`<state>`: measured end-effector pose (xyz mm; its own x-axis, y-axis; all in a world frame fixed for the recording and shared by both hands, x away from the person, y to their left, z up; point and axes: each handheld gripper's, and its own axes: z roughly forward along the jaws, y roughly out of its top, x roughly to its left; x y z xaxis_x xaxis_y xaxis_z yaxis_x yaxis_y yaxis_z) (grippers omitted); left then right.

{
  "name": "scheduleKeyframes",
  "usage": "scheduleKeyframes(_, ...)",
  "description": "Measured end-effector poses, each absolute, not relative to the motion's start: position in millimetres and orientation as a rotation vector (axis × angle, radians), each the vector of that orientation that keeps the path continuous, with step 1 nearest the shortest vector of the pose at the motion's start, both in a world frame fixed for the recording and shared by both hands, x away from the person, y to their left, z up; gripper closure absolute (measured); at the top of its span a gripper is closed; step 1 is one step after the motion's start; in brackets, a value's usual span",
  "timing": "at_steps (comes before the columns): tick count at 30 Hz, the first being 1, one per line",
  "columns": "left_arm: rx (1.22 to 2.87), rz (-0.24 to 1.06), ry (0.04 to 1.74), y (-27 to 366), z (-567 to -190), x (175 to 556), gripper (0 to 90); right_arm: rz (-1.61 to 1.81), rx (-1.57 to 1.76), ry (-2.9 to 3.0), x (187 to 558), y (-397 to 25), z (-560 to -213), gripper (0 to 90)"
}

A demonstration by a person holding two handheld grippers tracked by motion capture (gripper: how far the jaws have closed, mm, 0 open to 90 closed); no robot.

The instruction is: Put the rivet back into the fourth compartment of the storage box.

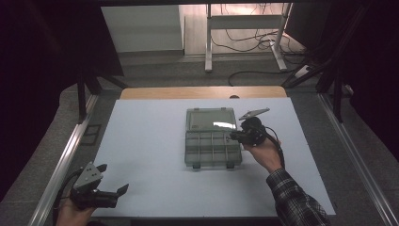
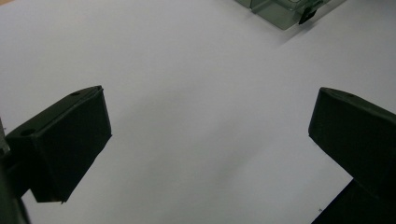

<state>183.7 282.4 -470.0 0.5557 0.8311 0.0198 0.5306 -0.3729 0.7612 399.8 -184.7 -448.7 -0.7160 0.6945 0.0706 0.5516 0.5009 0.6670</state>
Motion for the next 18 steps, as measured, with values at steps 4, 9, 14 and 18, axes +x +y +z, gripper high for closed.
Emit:
scheduleKeyframes(4,2.065,0.529,1.090,282.1,-470.1,183.7,0.0,0.977,1.078,2.543,405.5,-184.8,-454.8,80.4)
scheduleKeyframes(9,2.069,0.530,1.089,282.0,-470.3,183.7,0.0,0.925,1.094,2.543,410.9,-185.5,-461.4,80.0)
scheduleKeyframes(14,2.066,0.531,1.089,282.1,-470.1,183.6,0.0,0.940,1.120,2.528,412.3,-187.7,-462.3,72.6)
scheduleKeyframes(18,2.068,0.530,1.087,282.0,-470.0,183.5,0.0,0.955,1.100,2.529,409.7,-188.0,-459.4,70.0)
